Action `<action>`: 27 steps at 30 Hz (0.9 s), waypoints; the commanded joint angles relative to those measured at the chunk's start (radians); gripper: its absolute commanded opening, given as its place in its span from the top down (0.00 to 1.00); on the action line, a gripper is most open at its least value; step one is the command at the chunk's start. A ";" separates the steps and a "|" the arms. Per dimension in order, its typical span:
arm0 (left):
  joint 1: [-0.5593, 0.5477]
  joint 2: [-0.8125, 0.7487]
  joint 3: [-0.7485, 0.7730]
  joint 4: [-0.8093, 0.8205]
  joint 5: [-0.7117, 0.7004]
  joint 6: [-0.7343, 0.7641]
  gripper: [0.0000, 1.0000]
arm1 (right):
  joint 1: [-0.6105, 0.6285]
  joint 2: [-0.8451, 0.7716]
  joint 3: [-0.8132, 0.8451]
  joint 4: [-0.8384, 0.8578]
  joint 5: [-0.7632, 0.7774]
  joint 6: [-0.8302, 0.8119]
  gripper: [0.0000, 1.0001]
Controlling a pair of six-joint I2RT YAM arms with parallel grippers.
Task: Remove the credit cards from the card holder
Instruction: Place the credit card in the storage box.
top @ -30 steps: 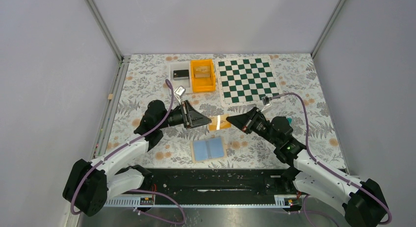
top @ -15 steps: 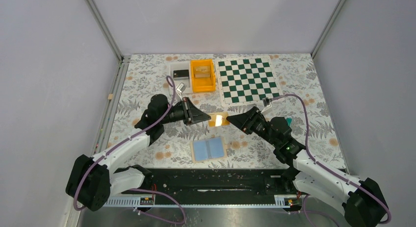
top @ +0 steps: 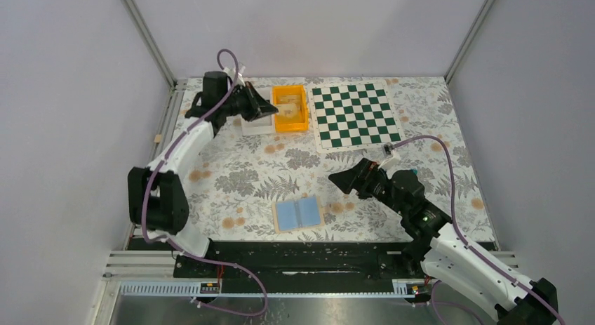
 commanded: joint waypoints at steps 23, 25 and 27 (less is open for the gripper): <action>0.106 0.883 0.958 -0.153 0.042 0.063 1.00 | -0.004 0.288 0.124 0.006 -0.020 -0.170 0.01; 0.105 0.908 0.973 -0.143 0.057 0.051 1.00 | -0.005 0.292 0.120 0.011 -0.009 -0.170 0.01; 0.103 0.925 0.976 -0.128 0.057 0.048 1.00 | -0.005 0.298 0.119 0.018 -0.008 -0.167 0.01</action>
